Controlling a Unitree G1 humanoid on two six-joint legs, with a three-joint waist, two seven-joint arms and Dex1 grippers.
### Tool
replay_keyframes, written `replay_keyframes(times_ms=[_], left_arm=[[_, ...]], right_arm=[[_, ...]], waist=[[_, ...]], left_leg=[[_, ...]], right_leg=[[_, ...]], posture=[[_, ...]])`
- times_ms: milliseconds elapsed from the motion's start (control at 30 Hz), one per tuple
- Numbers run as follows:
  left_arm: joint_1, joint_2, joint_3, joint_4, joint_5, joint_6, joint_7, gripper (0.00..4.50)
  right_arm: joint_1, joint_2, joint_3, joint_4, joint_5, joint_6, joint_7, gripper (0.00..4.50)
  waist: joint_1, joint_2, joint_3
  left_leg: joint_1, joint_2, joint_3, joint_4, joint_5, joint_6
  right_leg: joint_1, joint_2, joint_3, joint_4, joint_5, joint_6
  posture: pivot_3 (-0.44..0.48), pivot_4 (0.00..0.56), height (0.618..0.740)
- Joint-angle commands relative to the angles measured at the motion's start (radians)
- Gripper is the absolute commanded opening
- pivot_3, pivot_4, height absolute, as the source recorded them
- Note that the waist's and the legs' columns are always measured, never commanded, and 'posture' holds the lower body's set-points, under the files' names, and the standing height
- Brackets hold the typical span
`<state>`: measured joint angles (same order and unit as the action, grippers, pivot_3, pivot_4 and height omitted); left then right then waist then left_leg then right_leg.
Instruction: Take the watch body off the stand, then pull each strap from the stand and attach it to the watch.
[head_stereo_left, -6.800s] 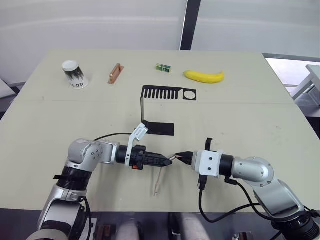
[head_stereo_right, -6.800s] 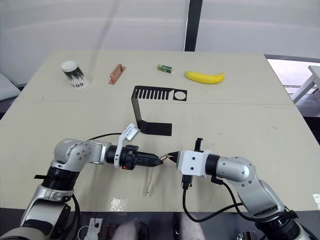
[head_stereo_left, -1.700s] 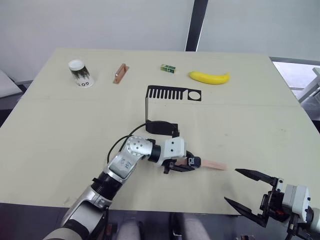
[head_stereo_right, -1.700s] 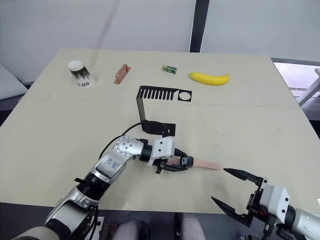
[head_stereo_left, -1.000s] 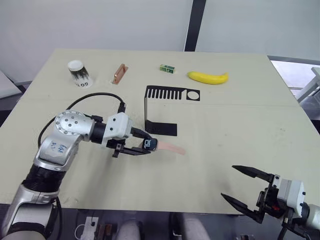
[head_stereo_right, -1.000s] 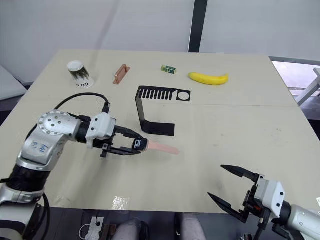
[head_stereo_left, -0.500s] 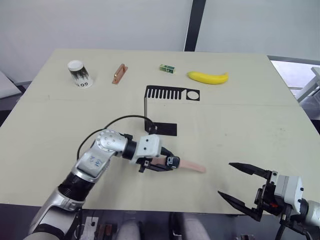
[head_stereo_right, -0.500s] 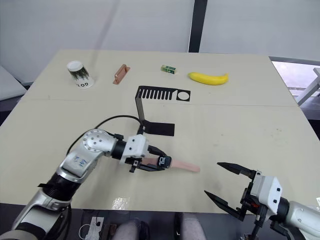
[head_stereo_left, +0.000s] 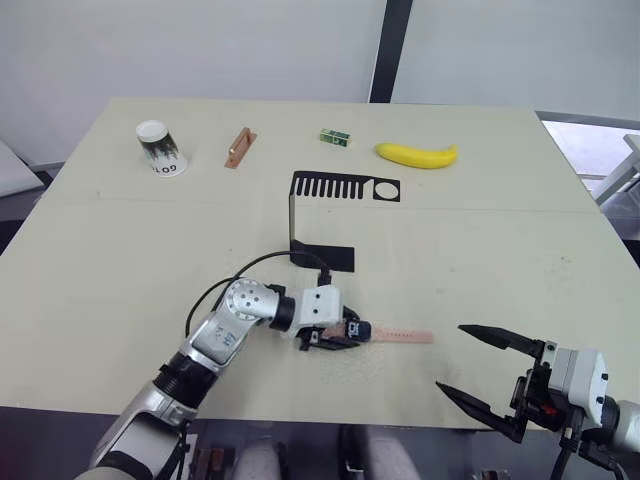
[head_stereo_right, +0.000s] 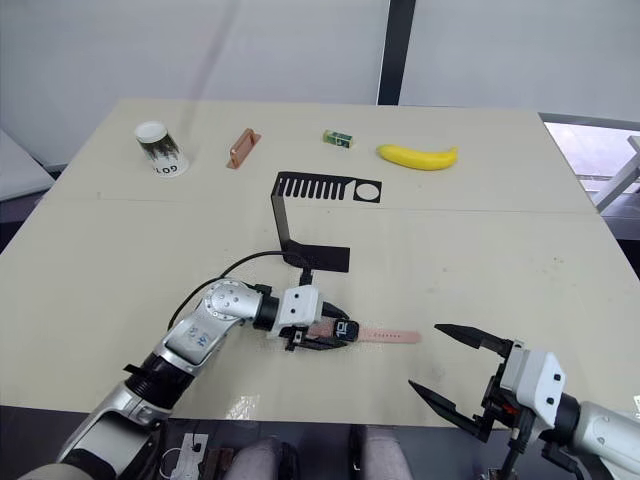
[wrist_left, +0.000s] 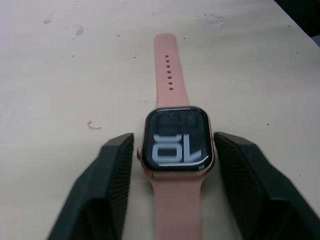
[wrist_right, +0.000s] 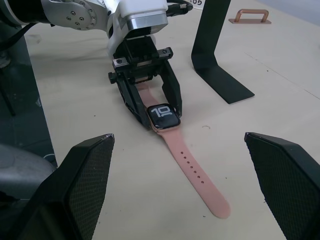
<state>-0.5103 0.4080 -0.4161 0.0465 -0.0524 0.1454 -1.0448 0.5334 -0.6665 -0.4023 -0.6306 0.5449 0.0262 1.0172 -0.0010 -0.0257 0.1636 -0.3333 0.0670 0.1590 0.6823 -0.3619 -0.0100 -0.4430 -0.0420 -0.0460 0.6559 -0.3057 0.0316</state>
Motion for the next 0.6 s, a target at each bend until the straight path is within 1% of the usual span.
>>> replay_keyframes(times_ms=[33, 100, 133, 200, 267, 333, 400, 433, 500, 600], left_arm=[[0.024, 0.042, 0.074, -0.073, -0.09, -0.025, -0.062, 4.41], [0.049, 0.079, 0.125, -0.089, -0.141, -0.029, -0.094, 4.41], [0.068, 0.109, 0.169, -0.087, -0.176, -0.054, -0.121, 4.41], [0.118, 0.203, 0.269, -0.08, -0.251, -0.106, -0.211, 4.41], [0.164, 0.281, 0.351, -0.059, -0.273, -0.156, -0.237, 4.41], [0.228, 0.375, 0.464, -0.015, -0.244, -0.187, -0.188, 4.41], [0.3, 0.441, 0.546, 0.014, -0.207, -0.253, -0.155, 4.41], [0.332, 0.457, 0.585, 0.016, -0.205, -0.283, -0.141, 4.41], [0.377, 0.47, 0.649, -0.005, -0.231, -0.262, -0.104, 4.41], [0.41, 0.469, 0.695, -0.019, -0.255, -0.231, -0.072, 4.41]], right_arm=[[-0.014, -0.022, -0.04, -0.009, 0.031, 0.001, 0.01, 4.5], [-0.017, -0.034, -0.054, 0.002, 0.039, 0.003, 0.02, 4.5], [-0.015, -0.045, -0.071, 0.011, 0.045, 0.002, 0.032, 4.5], [-0.014, -0.073, -0.12, 0.037, 0.062, 0.001, 0.063, 4.5], [-0.014, -0.096, -0.17, 0.068, 0.078, -0.001, 0.092, 4.5], [-0.01, -0.127, -0.233, 0.117, 0.087, -0.003, 0.135, 4.5], [0.002, -0.143, -0.274, 0.164, 0.081, -0.015, 0.177, 4.5], [0.003, -0.15, -0.287, 0.185, 0.07, -0.026, 0.193, 4.5], [-0.021, -0.166, -0.305, 0.235, 0.056, -0.043, 0.213, 4.5], [-0.074, -0.181, -0.301, 0.298, 0.043, -0.057, 0.223, 4.5]], waist=[[-0.003, 0.0, 0.0], [-0.003, 0.0, 0.0], [-0.002, 0.0, 0.0], [-0.006, 0.0, 0.0], [-0.009, 0.0, 0.0], [-0.007, 0.0, 0.0], [-0.004, 0.0, 0.0], [-0.003, 0.0, 0.0], [0.002, 0.0, 0.0], [0.003, 0.0, 0.0]], left_leg=[[0.0, 0.0, 0.0, 0.0, 0.0, 0.0], [0.0, 0.001, 0.0, 0.0, 0.0, 0.0], [0.001, 0.001, 0.0, 0.0, 0.0, 0.0], [0.001, 0.001, 0.0, 0.0, 0.0, 0.0], [0.001, 0.002, 0.001, 0.0, 0.0, 0.0], [0.001, 0.002, 0.0, 0.0, 0.0, 0.0], [0.001, 0.001, 0.0, -0.001, 0.0, 0.001], [0.001, 0.001, 0.0, -0.001, -0.001, 0.001], [0.001, 0.002, 0.0, -0.002, -0.001, 0.002], [0.0, 0.001, 0.0, -0.002, -0.002, 0.003]], right_leg=[[0.0, 0.0, 0.0, 0.0, 0.0, 0.0], [0.0, 0.0, 0.0, 0.0, 0.0, 0.0], [0.0, 0.0, 0.0, 0.001, 0.0, 0.0], [0.0, 0.0, 0.0, 0.001, 0.0, 0.0], [0.0, 0.0, 0.0, 0.001, 0.0, -0.001], [0.0, 0.0, -0.001, 0.001, -0.001, -0.001], [0.0, -0.001, -0.001, 0.0, -0.001, -0.001], [0.0, -0.001, -0.001, -0.001, -0.001, -0.001], [0.0, -0.002, -0.002, -0.002, -0.001, -0.001], [0.0, -0.004, -0.002, -0.003, 0.0, 0.0]], posture=[[0.0, 0.15, 0.74], [0.0, 0.15, 0.74], [0.0, 0.15, 0.74], [0.0, 0.15, 0.74], [0.0, 0.15, 0.74], [0.0, 0.15, 0.74], [0.0, 0.15, 0.74], [0.0, 0.15, 0.74], [0.0, 0.15, 0.74], [0.0, 0.15, 0.74]])
